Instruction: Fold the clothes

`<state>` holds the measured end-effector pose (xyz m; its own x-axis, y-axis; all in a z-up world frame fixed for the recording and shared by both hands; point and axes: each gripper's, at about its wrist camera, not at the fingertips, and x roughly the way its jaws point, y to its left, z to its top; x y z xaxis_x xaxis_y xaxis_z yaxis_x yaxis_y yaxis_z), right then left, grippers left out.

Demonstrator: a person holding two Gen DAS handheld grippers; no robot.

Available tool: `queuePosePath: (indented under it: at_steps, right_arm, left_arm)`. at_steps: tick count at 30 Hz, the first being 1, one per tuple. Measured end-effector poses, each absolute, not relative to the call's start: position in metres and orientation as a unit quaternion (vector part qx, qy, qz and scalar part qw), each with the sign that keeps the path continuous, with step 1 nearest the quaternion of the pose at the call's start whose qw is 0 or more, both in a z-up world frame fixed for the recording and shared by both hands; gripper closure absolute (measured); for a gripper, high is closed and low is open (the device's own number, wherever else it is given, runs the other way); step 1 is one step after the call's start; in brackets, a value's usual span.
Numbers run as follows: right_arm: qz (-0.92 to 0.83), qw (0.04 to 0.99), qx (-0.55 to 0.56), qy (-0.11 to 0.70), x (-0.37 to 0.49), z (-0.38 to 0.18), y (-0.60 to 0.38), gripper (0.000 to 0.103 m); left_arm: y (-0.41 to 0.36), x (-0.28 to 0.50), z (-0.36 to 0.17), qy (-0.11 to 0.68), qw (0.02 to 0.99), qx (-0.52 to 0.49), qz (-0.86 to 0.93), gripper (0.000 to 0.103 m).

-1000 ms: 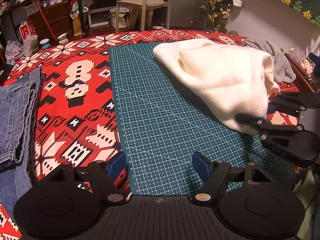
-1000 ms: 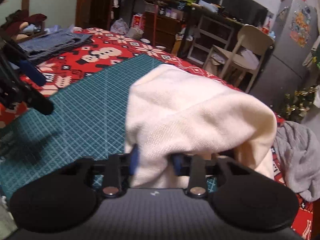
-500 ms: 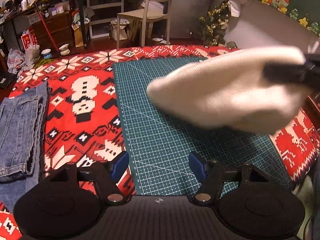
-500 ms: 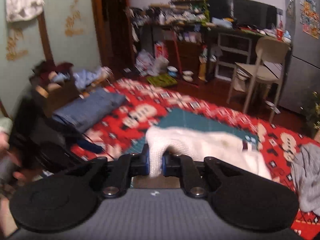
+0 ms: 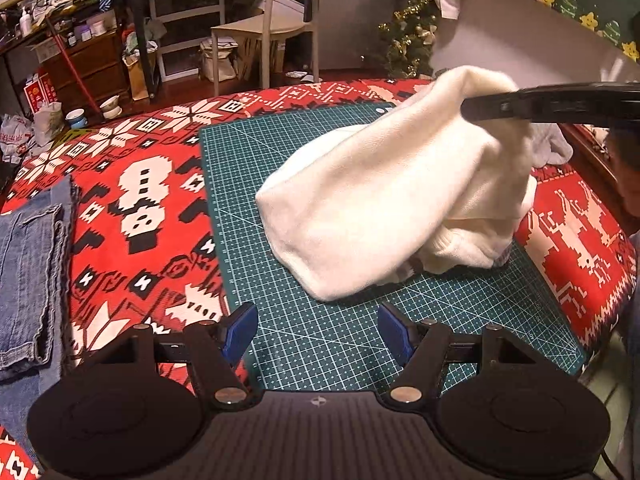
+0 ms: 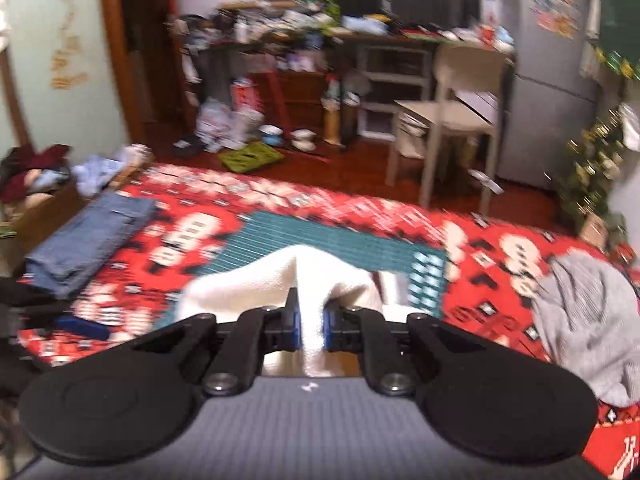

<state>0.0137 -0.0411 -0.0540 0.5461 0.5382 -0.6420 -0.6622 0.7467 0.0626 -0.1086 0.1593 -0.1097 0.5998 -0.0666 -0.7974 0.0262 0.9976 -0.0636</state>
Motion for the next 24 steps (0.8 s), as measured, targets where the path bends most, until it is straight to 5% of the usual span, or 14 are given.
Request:
queuePosePath:
  at_steps: [7,21,24]
  right_arm:
    - [0.301,0.877,-0.095,0.364,0.04,-0.102,-0.053,0.085]
    - [0.299,0.869,-0.034,0.393,0.018,-0.08,-0.095,0.066]
    - [0.303,0.872,-0.053,0.382,0.005,-0.078,-0.099,0.062]
  left_arm:
    - [0.145,-0.09,-0.118,0.445,0.895,0.008,-0.037,0.037]
    - [0.126,-0.058,-0.126,0.42,0.904,0.066,-0.05,0.037]
    - [0.122,-0.052,-0.119,0.41,0.908,0.069,-0.047,0.061]
